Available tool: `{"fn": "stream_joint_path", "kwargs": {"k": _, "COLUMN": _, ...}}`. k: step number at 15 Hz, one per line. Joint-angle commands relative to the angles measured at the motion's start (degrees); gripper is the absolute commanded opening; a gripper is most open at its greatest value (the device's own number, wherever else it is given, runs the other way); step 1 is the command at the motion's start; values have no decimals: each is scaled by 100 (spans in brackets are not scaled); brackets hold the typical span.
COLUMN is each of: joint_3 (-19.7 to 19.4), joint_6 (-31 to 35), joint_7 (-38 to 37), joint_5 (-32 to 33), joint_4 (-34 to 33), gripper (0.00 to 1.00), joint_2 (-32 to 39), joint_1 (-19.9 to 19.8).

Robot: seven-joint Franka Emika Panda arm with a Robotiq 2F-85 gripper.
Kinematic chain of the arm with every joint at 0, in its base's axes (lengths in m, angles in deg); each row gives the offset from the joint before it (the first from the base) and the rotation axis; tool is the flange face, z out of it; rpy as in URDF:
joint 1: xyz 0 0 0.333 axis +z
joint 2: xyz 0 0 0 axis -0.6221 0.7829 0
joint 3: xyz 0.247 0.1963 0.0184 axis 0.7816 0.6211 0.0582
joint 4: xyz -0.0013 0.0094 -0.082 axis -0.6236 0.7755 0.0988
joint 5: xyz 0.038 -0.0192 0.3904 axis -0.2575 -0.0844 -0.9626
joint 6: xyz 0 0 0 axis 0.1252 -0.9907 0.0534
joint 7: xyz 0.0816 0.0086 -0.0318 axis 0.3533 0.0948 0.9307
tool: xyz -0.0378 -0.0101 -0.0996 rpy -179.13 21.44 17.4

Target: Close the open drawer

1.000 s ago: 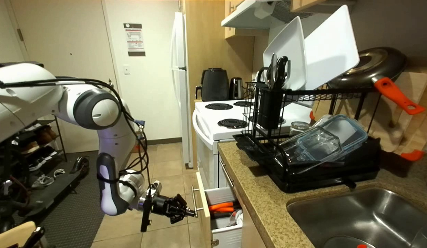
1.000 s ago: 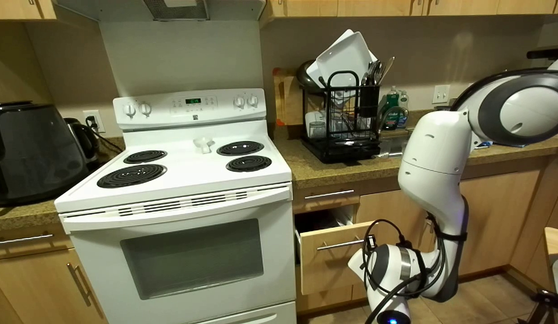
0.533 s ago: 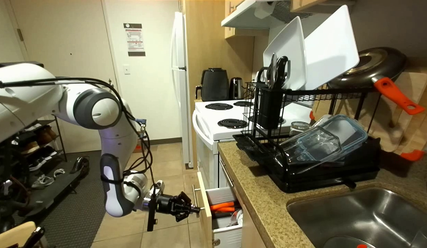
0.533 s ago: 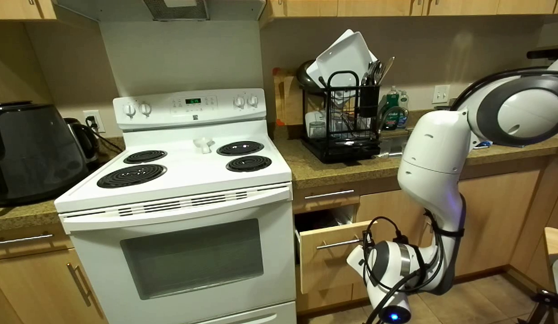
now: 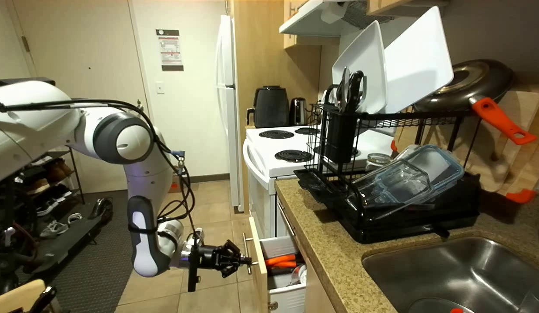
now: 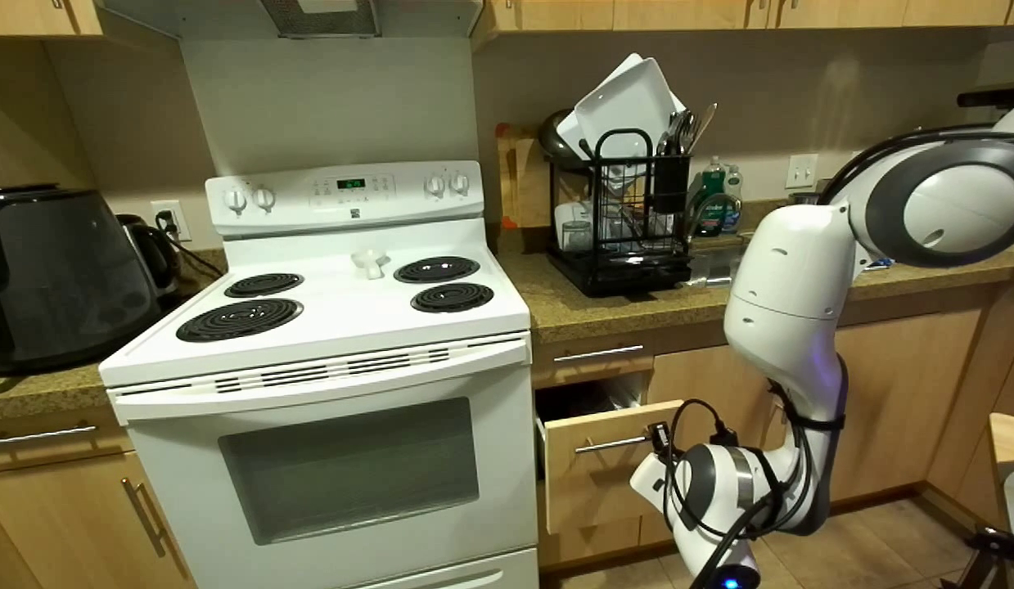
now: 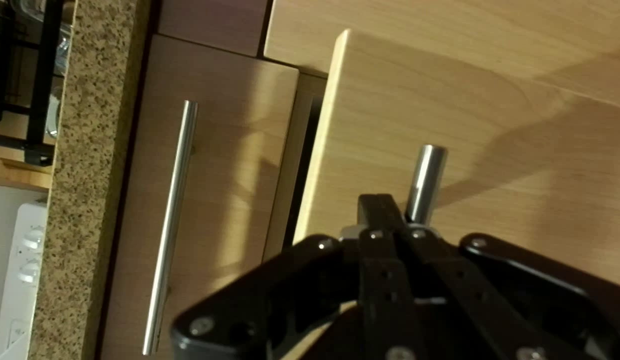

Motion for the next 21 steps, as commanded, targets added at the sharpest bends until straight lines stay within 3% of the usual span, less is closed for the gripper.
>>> {"fn": "stream_joint_path", "kwargs": {"k": 1, "joint_3": 134, "joint_6": 61, "joint_7": -16, "joint_5": 243, "joint_4": 253, "gripper": 0, "joint_2": -142, "joint_1": -69}}
{"fn": "stream_joint_path", "kwargs": {"k": 4, "joint_3": 222, "joint_6": -34, "joint_7": -145, "joint_5": 200, "joint_4": 331, "gripper": 0, "joint_2": -237, "joint_1": -60}}
{"fn": "stream_joint_path", "kwargs": {"k": 5, "joint_3": 289, "joint_6": -81, "joint_7": -134, "joint_5": 71, "joint_4": 361, "gripper": 26, "joint_2": -292, "joint_1": -72}}
{"fn": "stream_joint_path", "kwargs": {"k": 7, "joint_3": 535, "joint_6": 3, "joint_7": -60, "joint_5": -190, "joint_4": 625, "gripper": 32, "joint_2": -603, "joint_1": -130}}
{"fn": "stream_joint_path", "kwargs": {"k": 8, "joint_3": 334, "joint_6": -63, "joint_7": -22, "joint_5": 30, "joint_4": 86, "gripper": 38, "joint_2": -97, "joint_1": -49}}
{"fn": "stream_joint_path", "kwargs": {"k": 9, "joint_3": 382, "joint_6": -56, "joint_7": -24, "joint_5": 5, "joint_4": 102, "gripper": 21, "joint_2": -134, "joint_1": -30}}
{"fn": "stream_joint_path", "kwargs": {"k": 12, "joint_3": 365, "joint_6": -57, "joint_7": -24, "joint_5": 8, "joint_4": 36, "gripper": 38, "joint_2": -72, "joint_1": -31}}
{"fn": "stream_joint_path", "kwargs": {"k": 21, "joint_3": 344, "joint_6": -59, "joint_7": -23, "joint_5": 11, "joint_4": 16, "gripper": 38, "joint_2": -43, "joint_1": -35}}
